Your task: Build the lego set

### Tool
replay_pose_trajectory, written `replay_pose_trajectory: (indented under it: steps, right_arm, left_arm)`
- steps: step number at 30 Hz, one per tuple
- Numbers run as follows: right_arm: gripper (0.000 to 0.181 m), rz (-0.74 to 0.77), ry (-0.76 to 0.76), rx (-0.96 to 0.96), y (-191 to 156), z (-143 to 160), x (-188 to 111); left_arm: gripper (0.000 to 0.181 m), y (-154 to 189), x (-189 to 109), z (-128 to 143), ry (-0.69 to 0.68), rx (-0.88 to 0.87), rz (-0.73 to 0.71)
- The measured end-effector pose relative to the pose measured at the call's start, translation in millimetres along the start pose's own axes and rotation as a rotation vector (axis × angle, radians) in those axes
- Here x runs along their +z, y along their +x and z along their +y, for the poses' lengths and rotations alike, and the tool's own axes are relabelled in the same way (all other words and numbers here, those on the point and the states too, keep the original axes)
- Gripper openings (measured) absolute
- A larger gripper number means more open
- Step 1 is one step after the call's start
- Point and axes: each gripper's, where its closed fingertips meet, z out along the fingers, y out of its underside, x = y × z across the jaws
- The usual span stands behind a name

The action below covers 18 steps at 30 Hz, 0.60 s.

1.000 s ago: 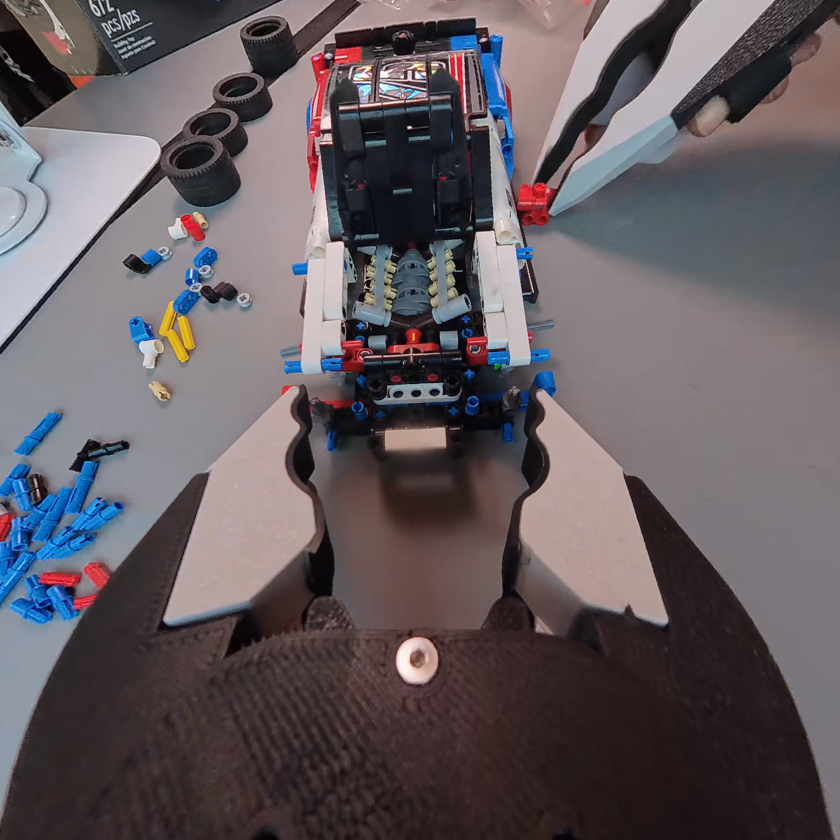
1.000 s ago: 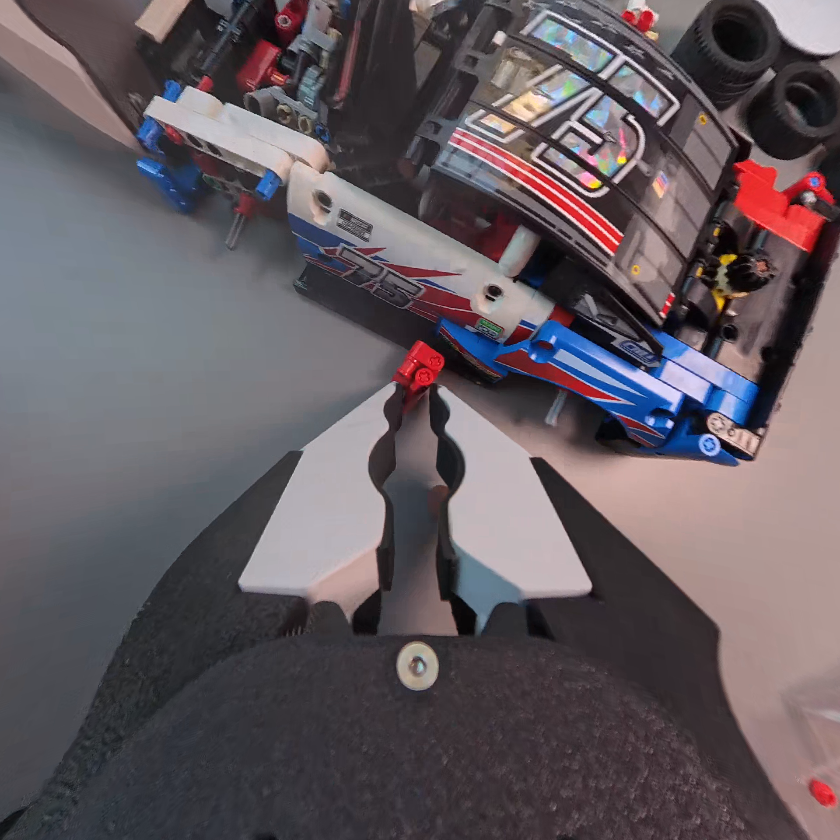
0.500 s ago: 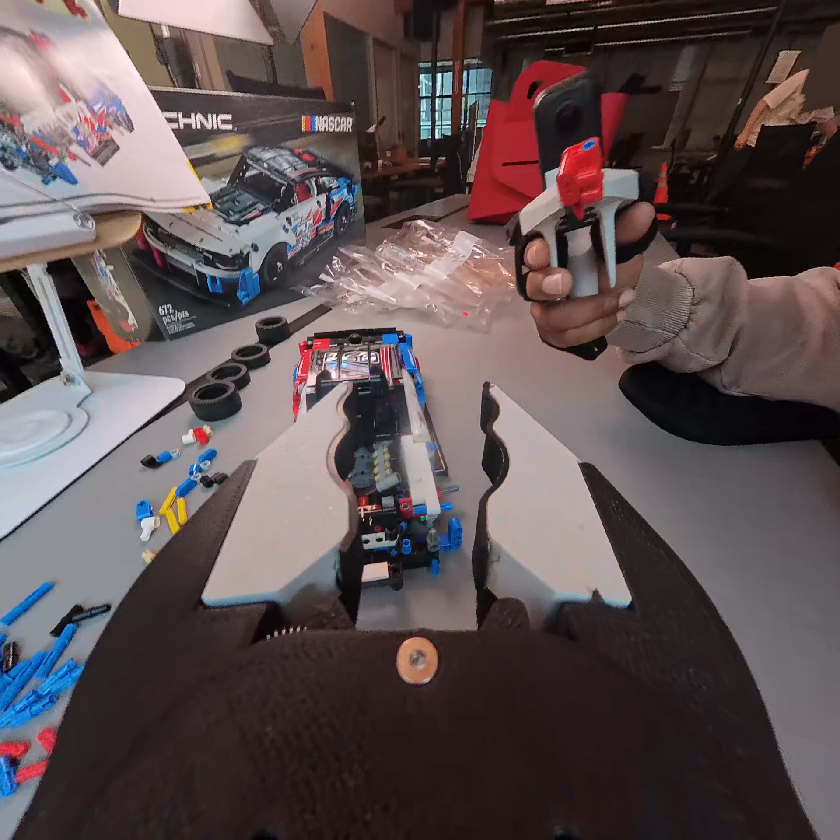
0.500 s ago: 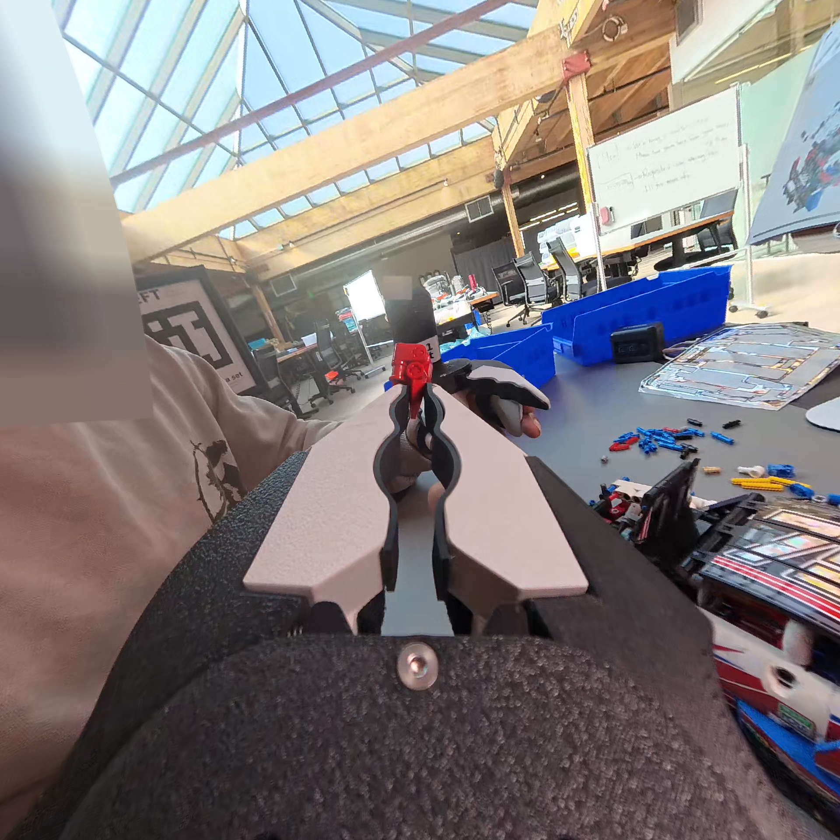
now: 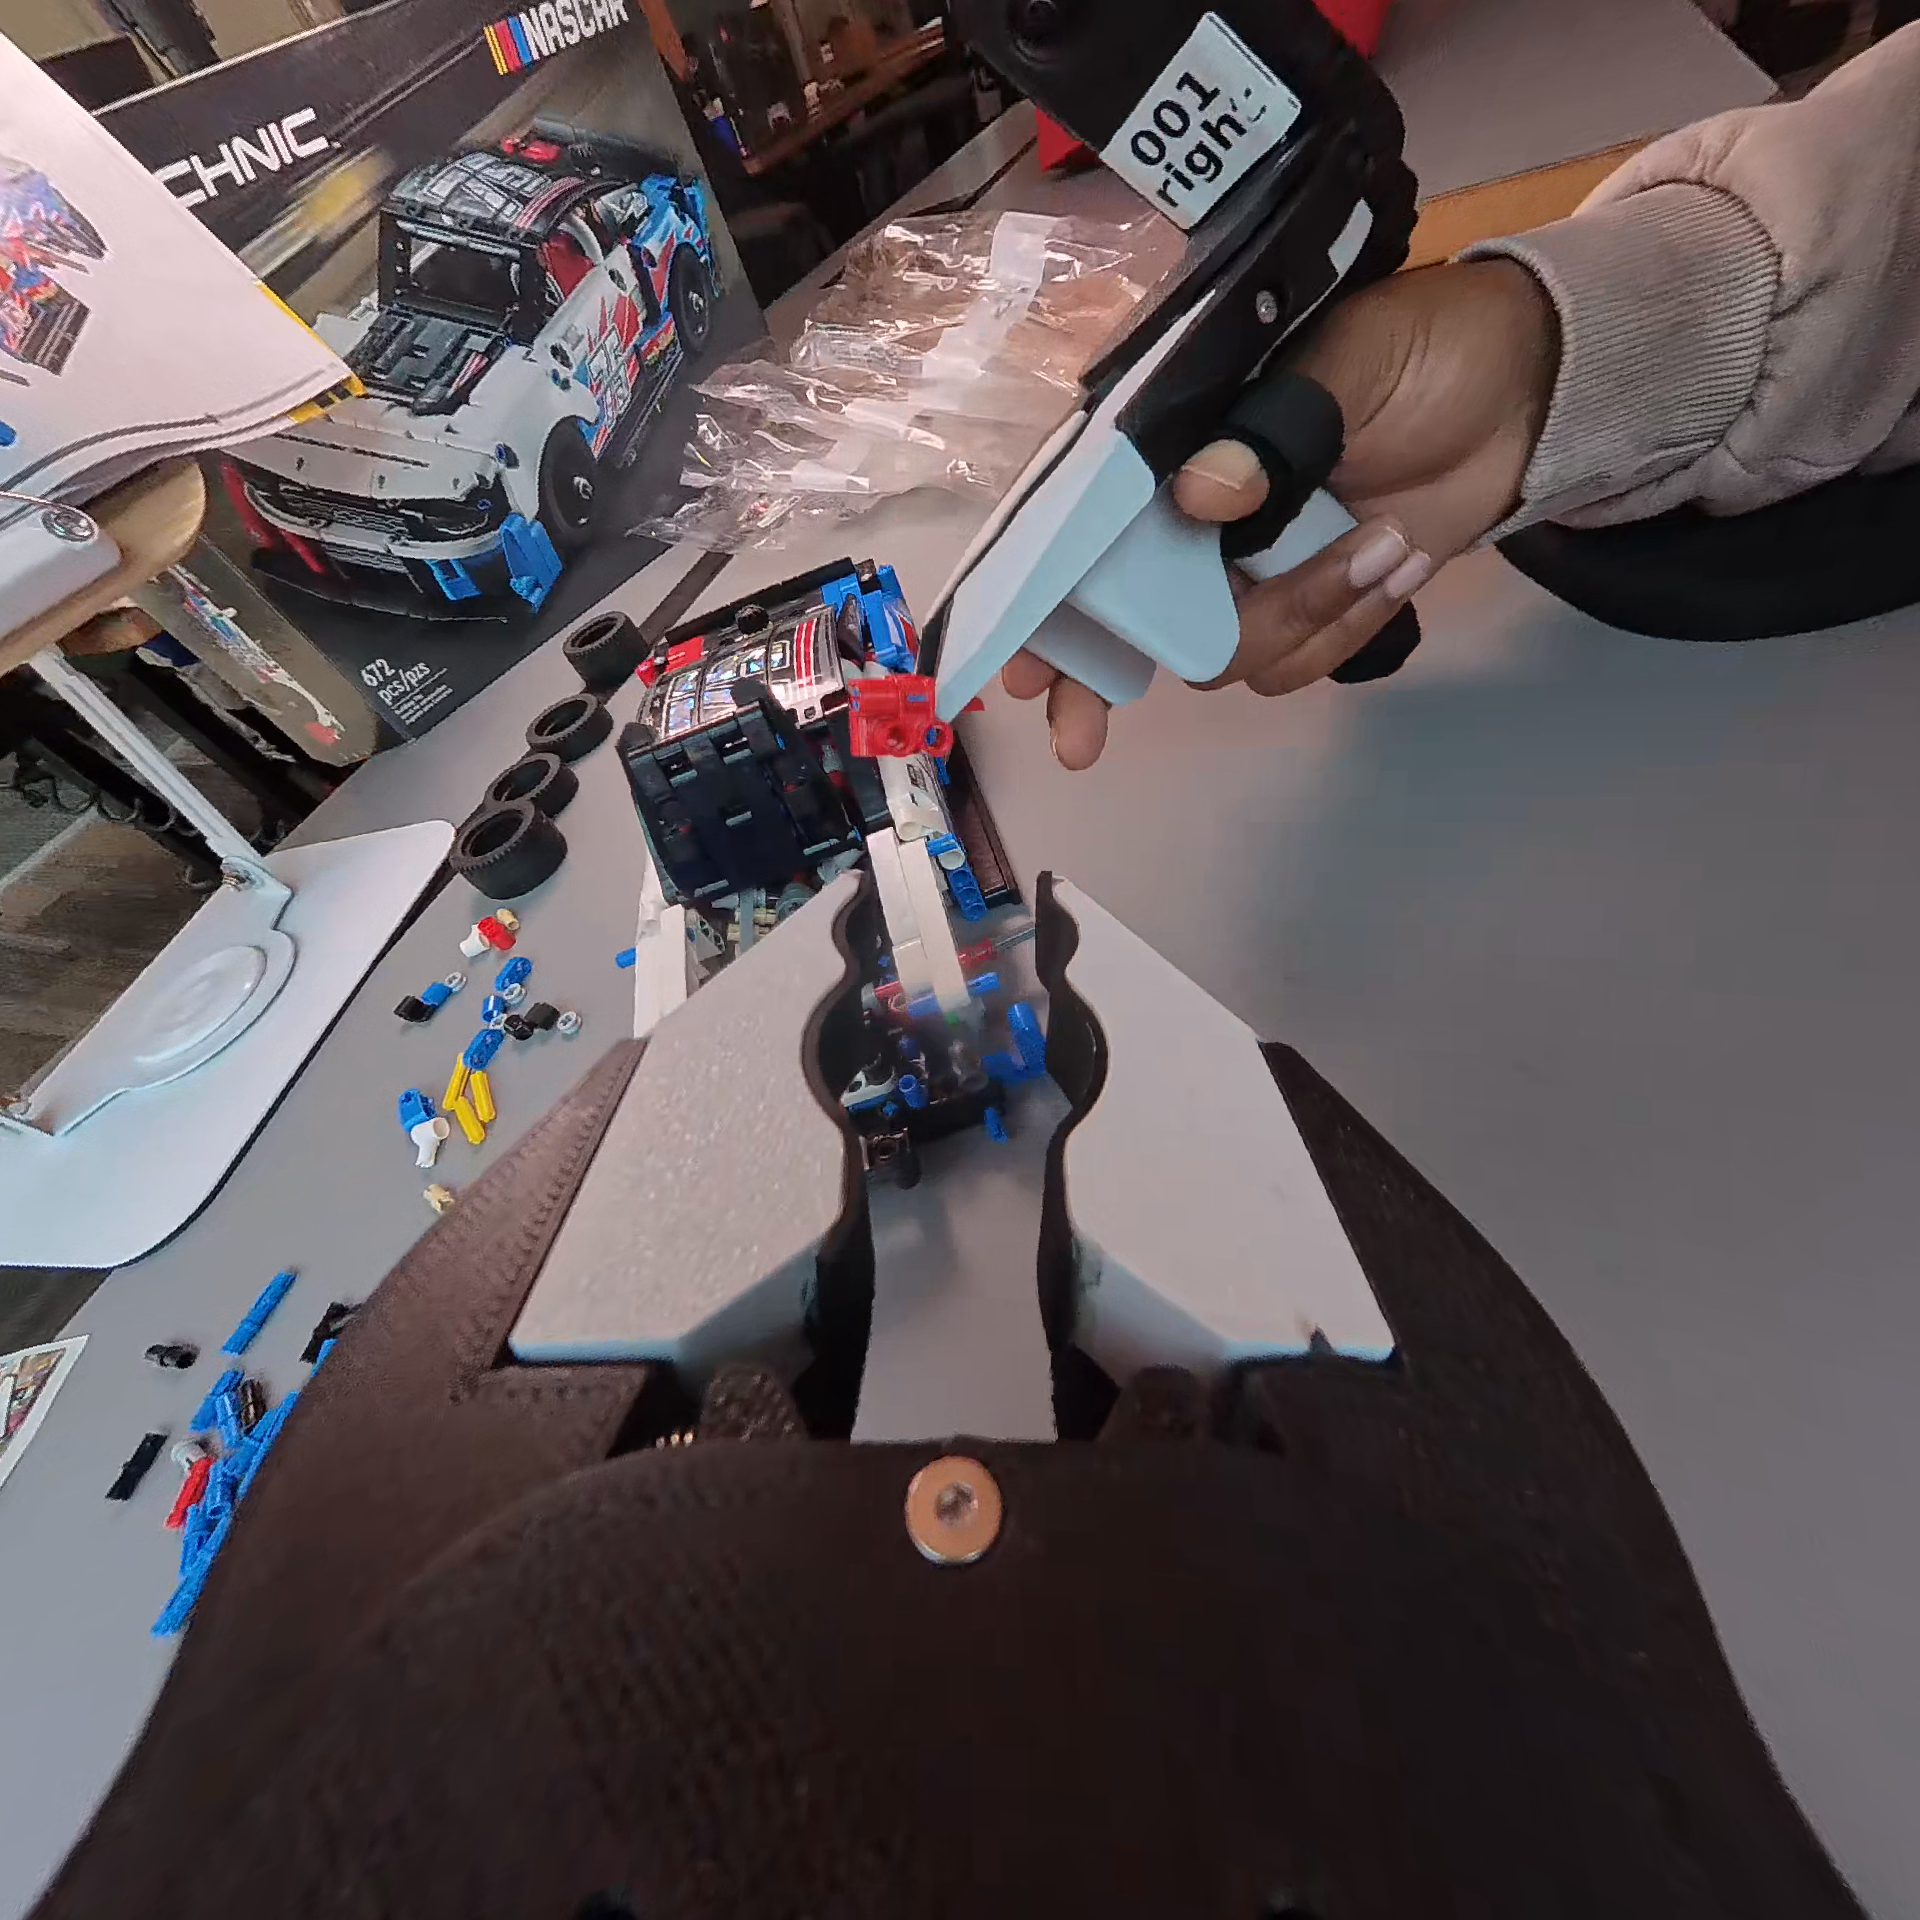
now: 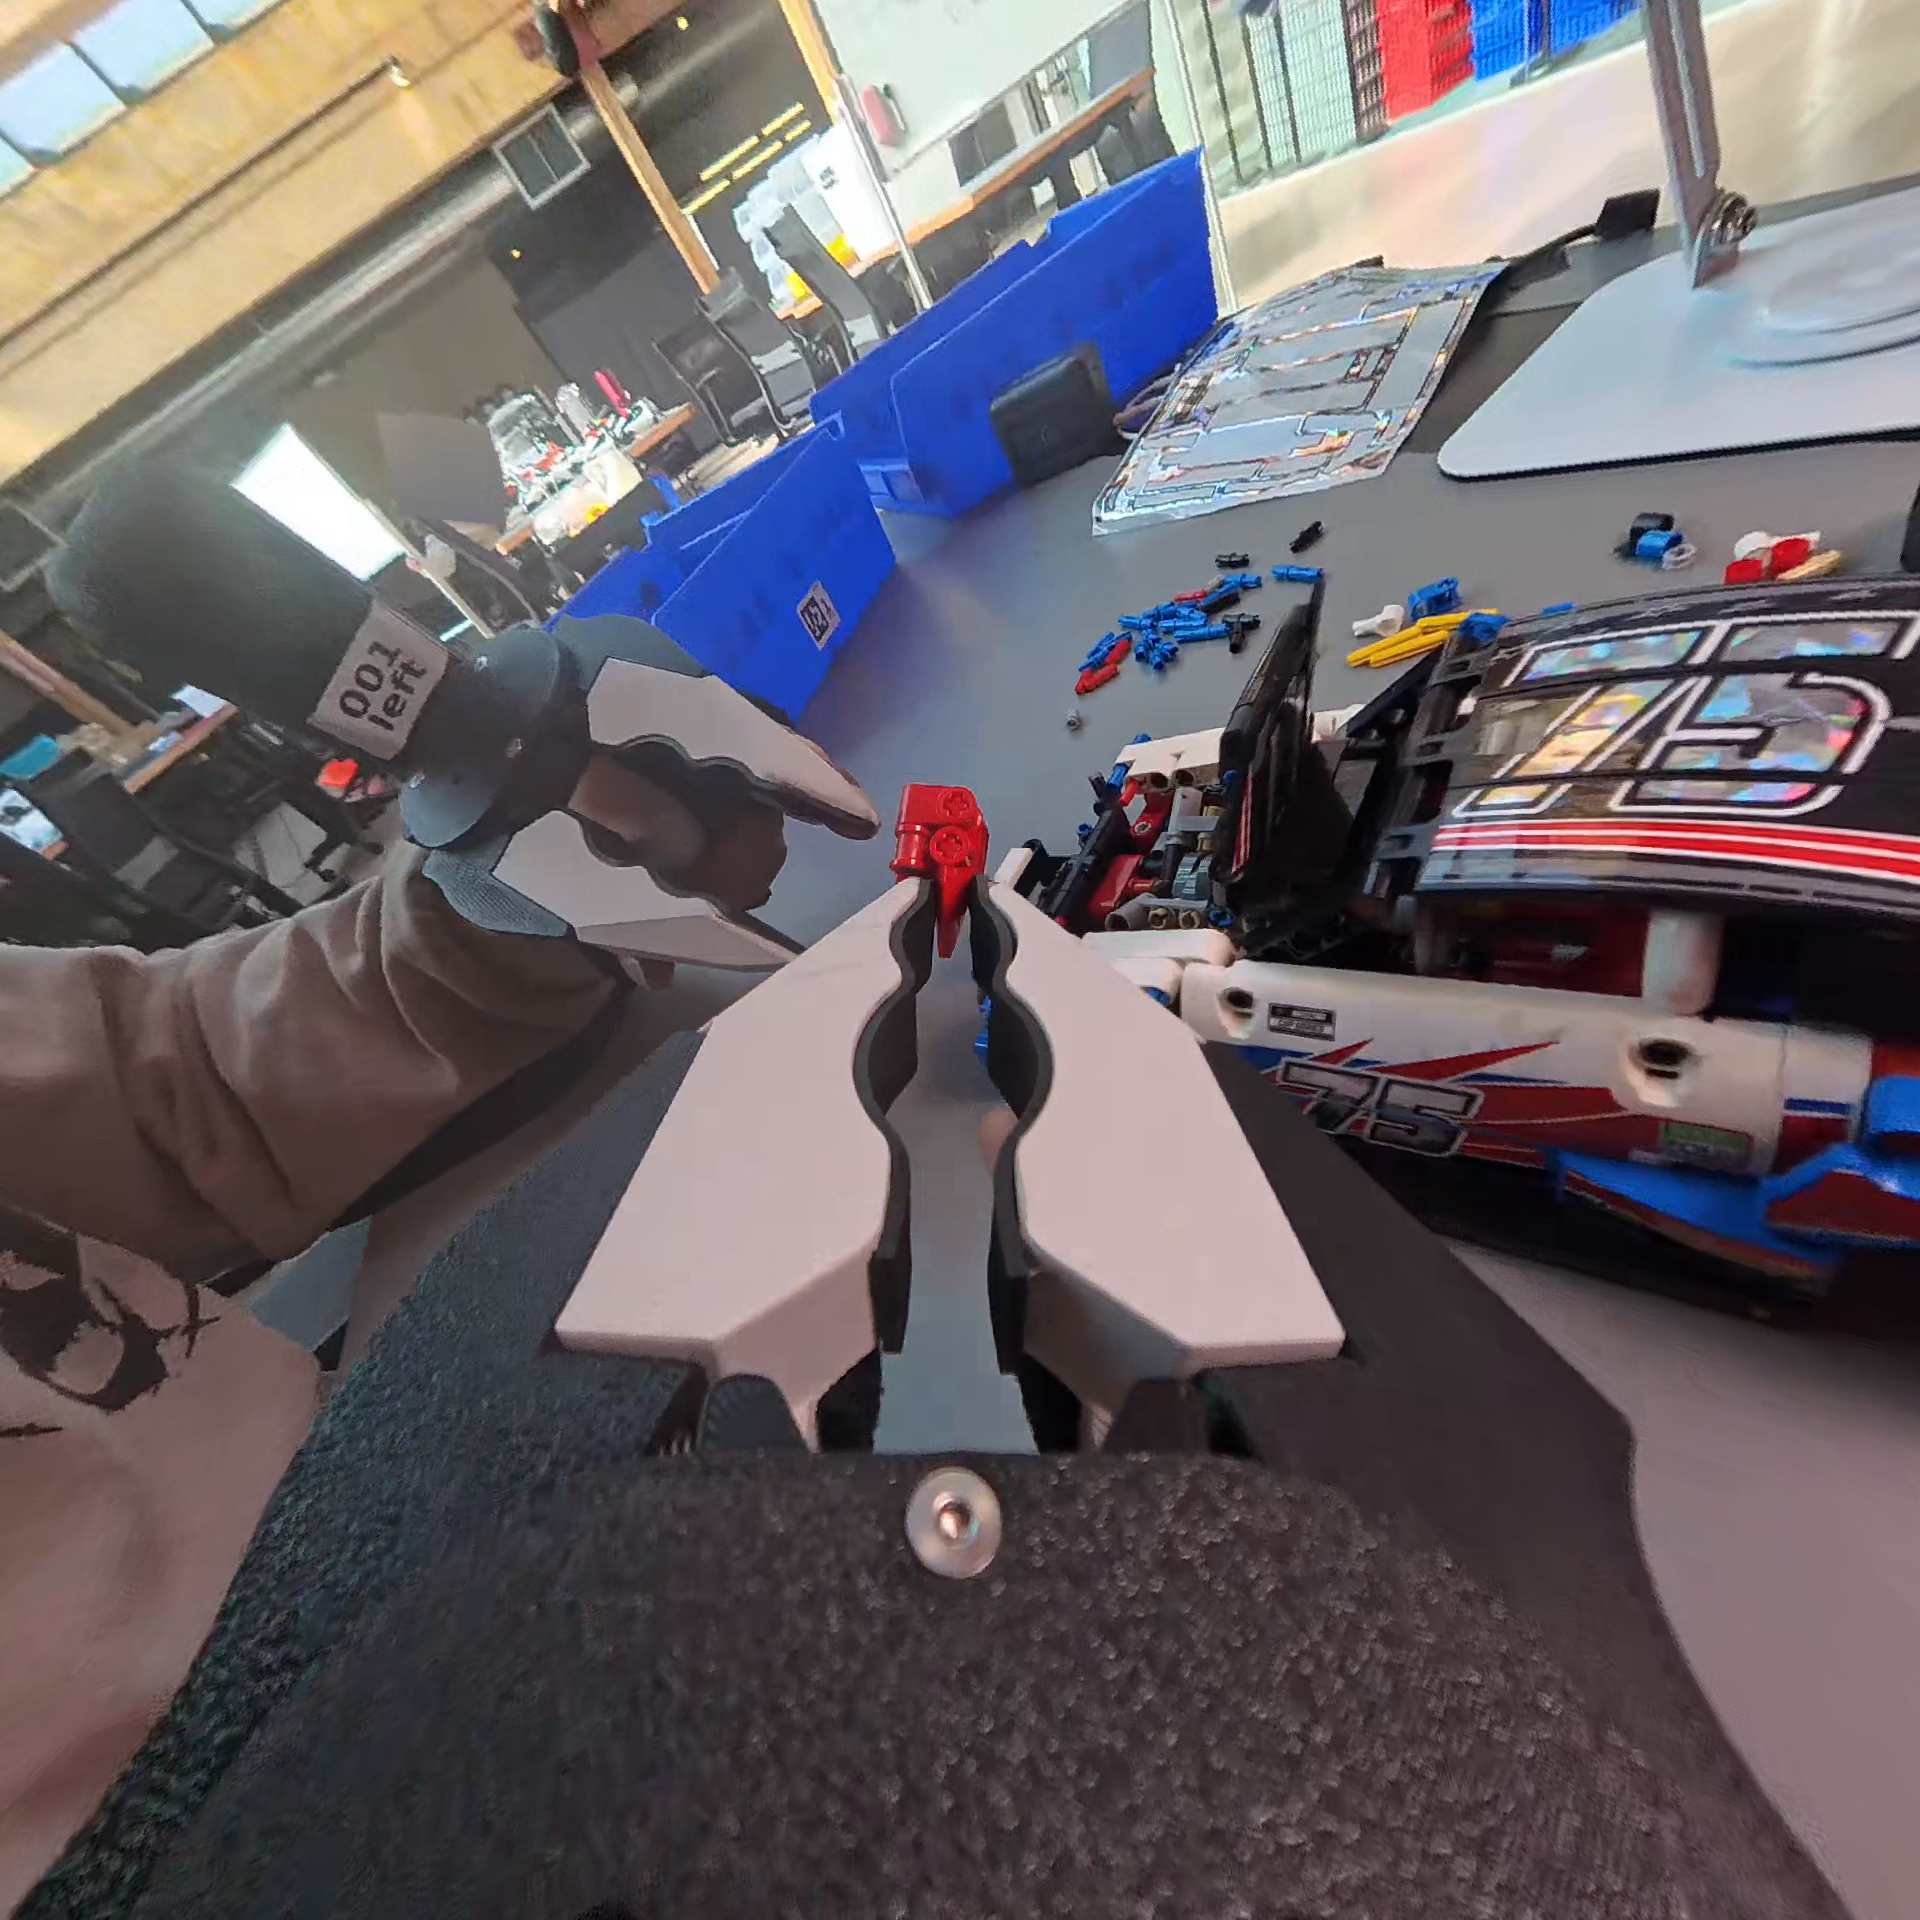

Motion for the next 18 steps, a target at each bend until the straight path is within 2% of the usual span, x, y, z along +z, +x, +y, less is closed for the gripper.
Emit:
replay_pose_trajectory:
  steps: [1, 4, 8, 10, 16, 17, 18]
  right_arm:
    - [0.004, -0.011, -0.004, 0.014, -4, 4, 3]
    - [0.004, -0.040, -0.015, 0.014, -15, 10, 11]
    - [0.004, -0.040, -0.061, -0.004, -14, 21, 14]
    - [0.004, -0.057, -0.072, 0.025, -16, 23, 14]
    - [0.004, -0.091, -0.082, 0.058, -18, 24, 13]
    - [0.004, -0.104, -0.084, 0.054, -19, 24, 12]
    - [0.005, -0.119, -0.084, 0.049, -20, 24, 11]
  left_arm:
    - [0.030, 2, 2, 2, -0.012, 0.011, -0.018]
    - [0.034, 9, 8, 1, -0.008, 0.034, -0.032]
    - [0.024, 9, 12, 0, -0.005, 0.047, -0.066]
    - [0.012, 5, 11, 1, -0.008, 0.058, -0.084]
    - [0.011, 8, 10, 0, -0.001, 0.058, -0.064]
    - [0.002, 9, 10, -1, 0.006, 0.049, -0.052]
    - [0.002, 9, 9, -2, 0.015, 0.033, -0.040]
